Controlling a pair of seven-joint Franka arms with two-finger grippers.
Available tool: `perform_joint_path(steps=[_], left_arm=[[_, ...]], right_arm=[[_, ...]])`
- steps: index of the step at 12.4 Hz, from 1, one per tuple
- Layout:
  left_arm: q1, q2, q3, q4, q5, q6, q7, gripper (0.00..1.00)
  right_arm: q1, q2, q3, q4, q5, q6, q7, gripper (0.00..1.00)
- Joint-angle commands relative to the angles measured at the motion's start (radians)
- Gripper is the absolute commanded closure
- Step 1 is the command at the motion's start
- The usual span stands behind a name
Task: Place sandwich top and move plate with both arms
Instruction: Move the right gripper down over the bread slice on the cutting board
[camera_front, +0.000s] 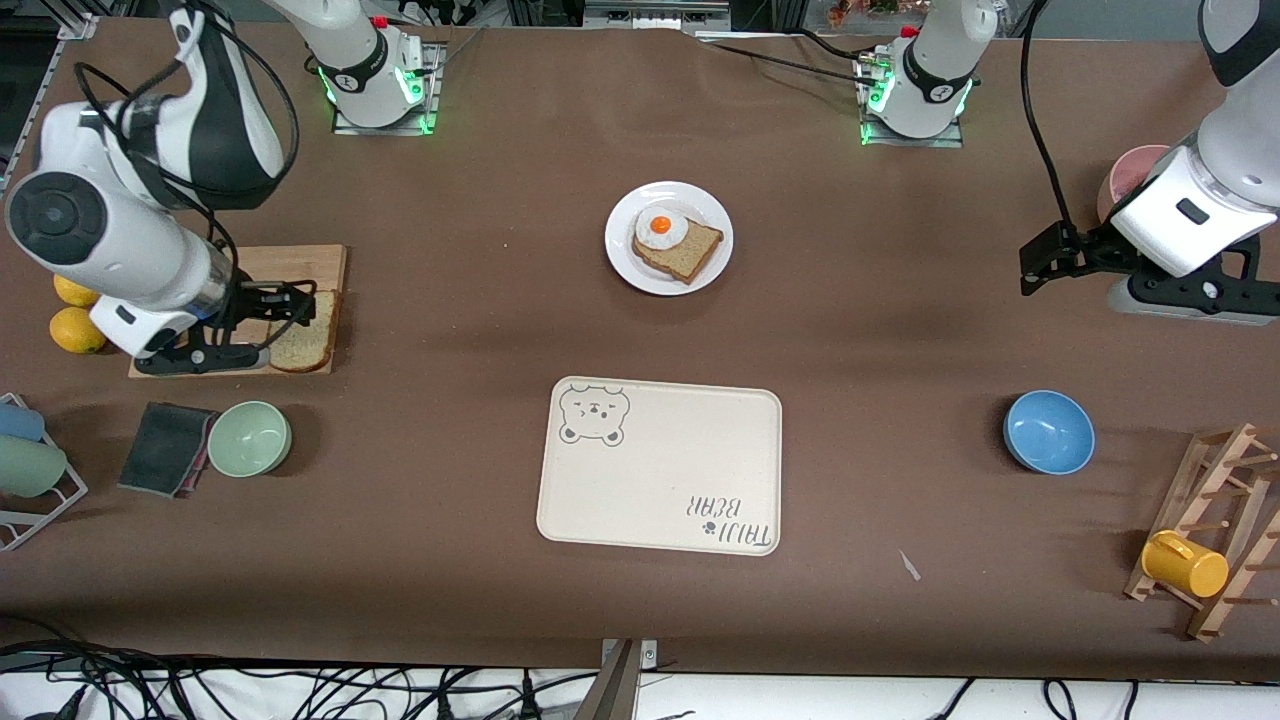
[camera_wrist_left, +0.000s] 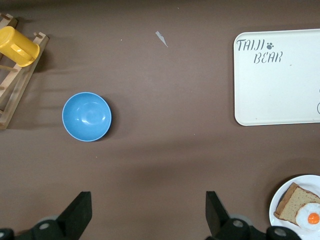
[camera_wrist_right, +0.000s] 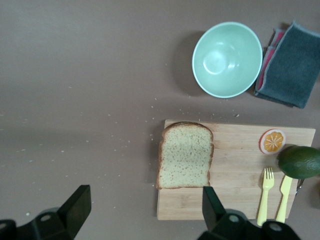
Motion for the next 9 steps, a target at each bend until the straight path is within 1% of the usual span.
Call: perform_joint_path(steps=[1,2,5,9], left_arm=[[0.005,0.001,0.000,0.004,0.000,0.004,0.020,0.00],[0.005,0.001,0.000,0.004,0.000,0.006,0.020,0.00],[0.004,0.001,0.000,0.004,0.000,0.006,0.020,0.00],[0.004,0.001,0.000,0.004,0.000,0.006,0.020,0.00]], right_arm=[[0.005,-0.022,0.013,-0.062,-0.038,0.025,0.060,0.13],[0.007,-0.023,0.016,-0.091,-0.047,0.045,0.076,0.17],[0.005,-0.031,0.038,-0.217,-0.079,0.164,0.120,0.38],[0.005,-0.030,0.041,-0.333,-0.125,0.287,0.120,0.66]])
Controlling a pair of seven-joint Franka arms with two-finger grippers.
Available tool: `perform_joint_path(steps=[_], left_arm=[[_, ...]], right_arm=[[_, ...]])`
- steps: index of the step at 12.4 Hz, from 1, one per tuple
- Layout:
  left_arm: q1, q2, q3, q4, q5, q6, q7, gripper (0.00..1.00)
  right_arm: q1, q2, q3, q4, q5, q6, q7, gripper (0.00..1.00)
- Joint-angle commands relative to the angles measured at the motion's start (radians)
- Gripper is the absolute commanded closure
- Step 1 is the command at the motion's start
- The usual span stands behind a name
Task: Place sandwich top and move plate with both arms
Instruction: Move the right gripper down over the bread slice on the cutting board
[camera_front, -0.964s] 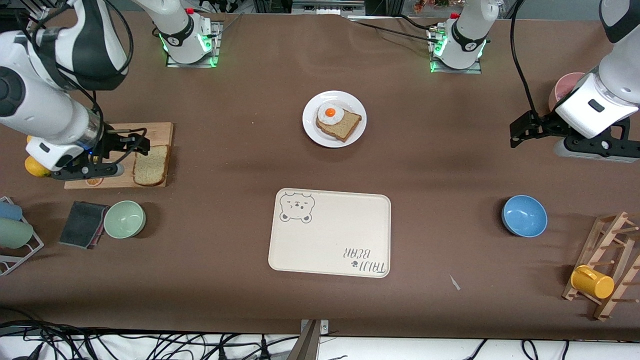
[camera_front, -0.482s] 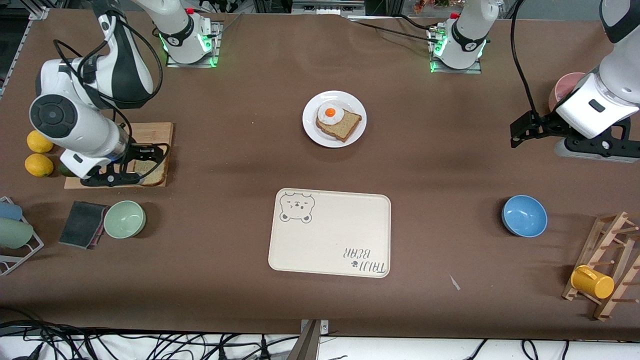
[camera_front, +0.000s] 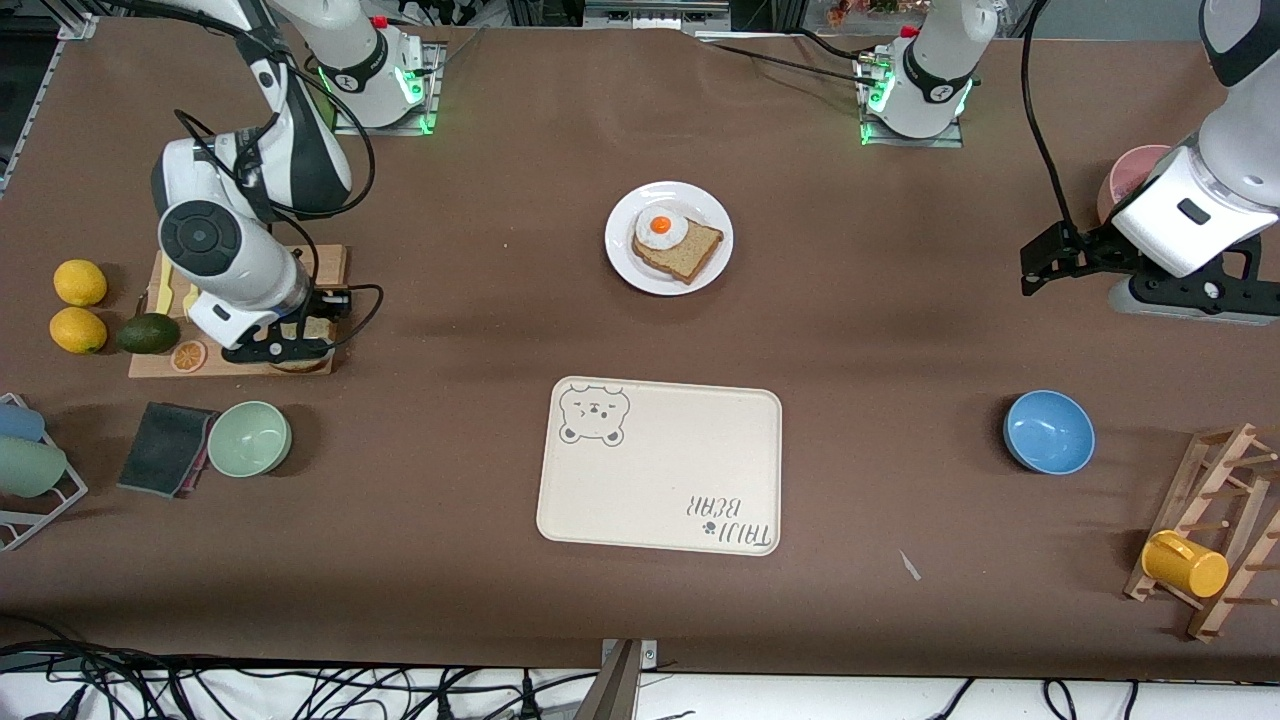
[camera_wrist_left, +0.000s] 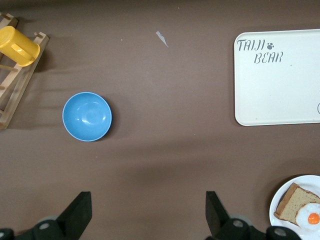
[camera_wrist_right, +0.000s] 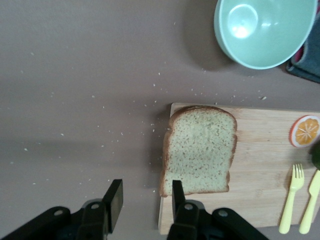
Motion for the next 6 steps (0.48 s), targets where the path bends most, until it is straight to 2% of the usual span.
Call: perform_joint_path(steps=[1,3,6], left_arm=[[0.005,0.001,-0.001,0.004,0.000,0.004,0.020,0.00],[0.005,0.001,-0.001,0.004,0.000,0.006,0.020,0.00],[0.004,0.001,-0.001,0.004,0.000,0.004,0.020,0.00]], right_arm=[[-0.002,-0.029,0.005,-0.092,-0.044,0.085,0.022,0.66],[-0.002,-0.023,0.005,-0.115,-0.066,0.096,0.024,0.66],[-0.003,-0.012,0.005,-0.158,-0.142,0.145,0.063,0.66]])
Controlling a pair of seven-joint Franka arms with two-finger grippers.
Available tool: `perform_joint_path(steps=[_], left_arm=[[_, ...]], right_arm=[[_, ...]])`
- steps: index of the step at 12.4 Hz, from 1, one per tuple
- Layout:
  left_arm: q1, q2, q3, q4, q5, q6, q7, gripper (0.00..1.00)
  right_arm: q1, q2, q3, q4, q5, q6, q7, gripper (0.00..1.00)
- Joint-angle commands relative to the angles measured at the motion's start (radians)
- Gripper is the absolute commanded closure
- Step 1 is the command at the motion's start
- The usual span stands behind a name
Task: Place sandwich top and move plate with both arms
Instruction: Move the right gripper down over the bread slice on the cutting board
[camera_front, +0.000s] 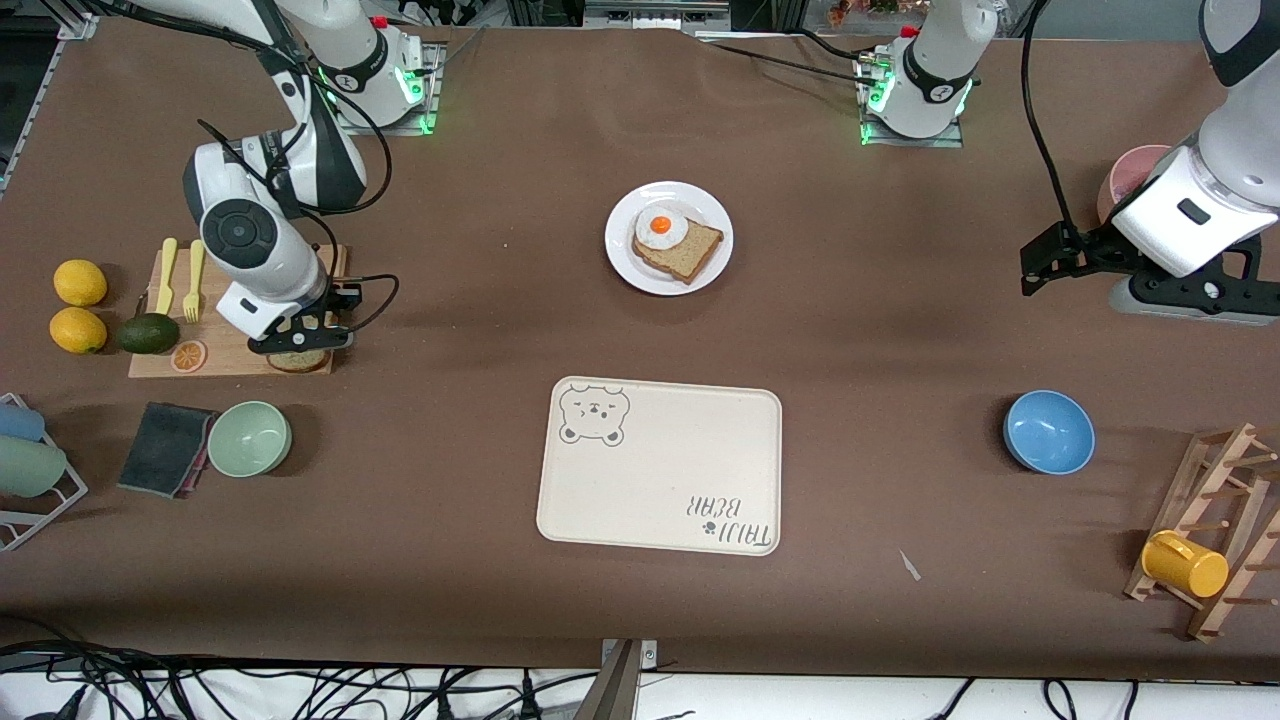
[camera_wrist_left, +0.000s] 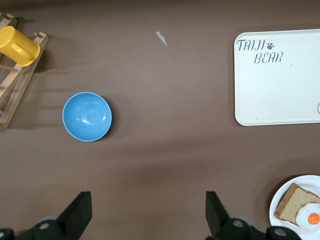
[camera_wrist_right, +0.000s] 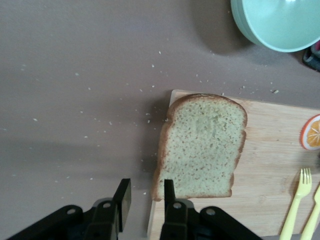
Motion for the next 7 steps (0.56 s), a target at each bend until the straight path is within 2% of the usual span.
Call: perform_joint_path(steps=[1,7], left_arm=[[0.004,0.001,-0.001,0.004,0.000,0.004,0.020,0.00],[0.005,0.001,-0.001,0.004,0.000,0.004,0.020,0.00]], right_arm=[[-0.005,-0.003,0.005,-0.044,-0.058,0.047,0.043,0.66],[-0.009,0.071,-0.026,-0.044,-0.125,0.142,0.043,0.66]])
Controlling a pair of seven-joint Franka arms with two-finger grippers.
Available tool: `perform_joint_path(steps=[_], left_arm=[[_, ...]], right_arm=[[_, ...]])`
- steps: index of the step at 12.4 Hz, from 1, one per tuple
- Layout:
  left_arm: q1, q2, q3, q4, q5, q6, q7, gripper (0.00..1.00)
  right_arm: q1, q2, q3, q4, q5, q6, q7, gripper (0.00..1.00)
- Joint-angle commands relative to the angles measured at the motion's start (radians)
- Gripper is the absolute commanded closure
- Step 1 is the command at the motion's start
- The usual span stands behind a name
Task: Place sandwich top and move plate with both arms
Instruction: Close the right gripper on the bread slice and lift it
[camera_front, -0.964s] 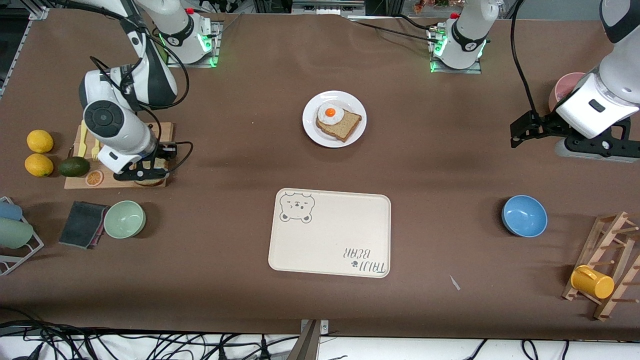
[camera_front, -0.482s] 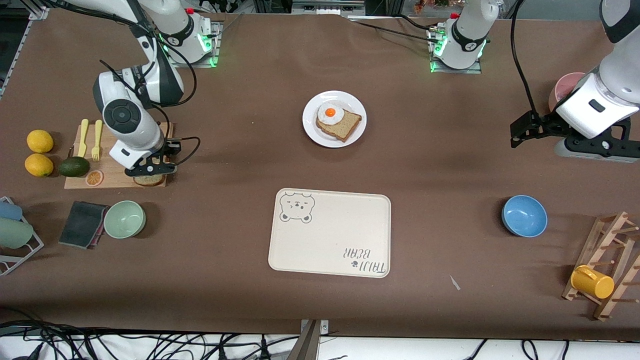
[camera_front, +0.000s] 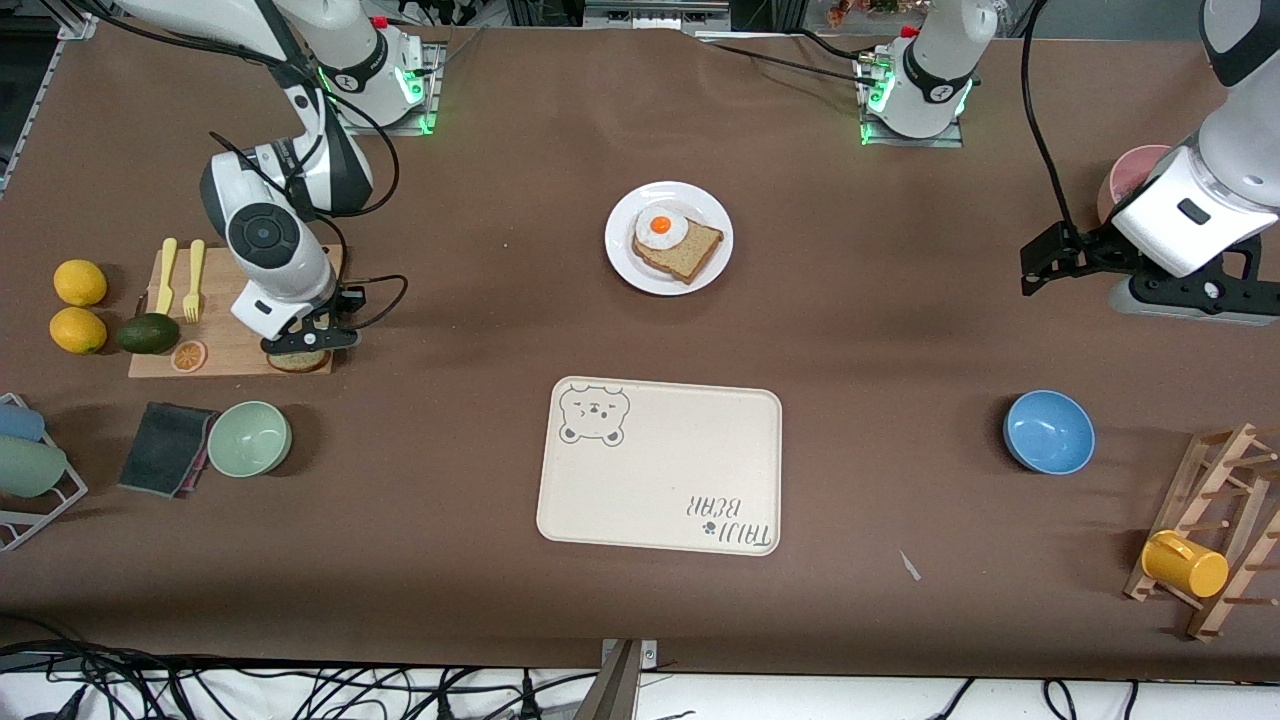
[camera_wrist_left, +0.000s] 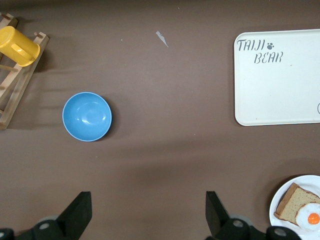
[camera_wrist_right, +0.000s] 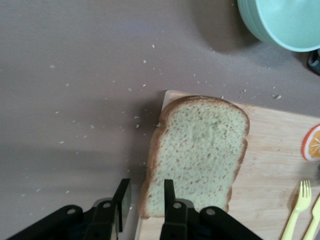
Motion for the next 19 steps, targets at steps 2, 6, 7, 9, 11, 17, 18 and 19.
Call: perform_joint_path(steps=[2,6,7,9,11,17,18,19], left_arm=[[0.005,0.001,-0.001,0.004,0.000,0.004,0.020,0.00],[0.005,0.001,-0.001,0.004,0.000,0.004,0.020,0.00],[0.005,0.001,-0.001,0.004,0.000,0.004,0.020,0.00],[0.005,0.001,-0.001,0.004,-0.001,0.006,0.020,0.00],[0.008,0.001,0.001,0.004,-0.001,0.006,0.021,0.00],[0.013,0.001,0.001,0.004,0.000,0.006,0.021,0.00],[0.013,0.001,0.001,0.004,0.000,0.006,0.021,0.00],[0.013,0.001,0.001,0.004,0.000,0.006,0.021,0.00]], right_arm=[[-0.005,0.046,-0.020,-0.008,-0.041,0.075,0.021,0.66],[-0.004,0.060,-0.023,-0.008,-0.047,0.089,0.021,0.66],[-0.004,0.065,-0.023,-0.008,-0.047,0.097,0.023,0.66],[-0.004,0.069,-0.025,-0.008,-0.049,0.100,0.027,0.66],[-0.006,0.075,-0.033,-0.008,-0.052,0.112,0.027,0.66],[-0.006,0.083,-0.045,-0.020,-0.055,0.137,0.029,0.76],[-0.006,0.083,-0.045,-0.021,-0.055,0.137,0.029,0.81],[-0.006,0.083,-0.045,-0.021,-0.055,0.137,0.029,0.88]])
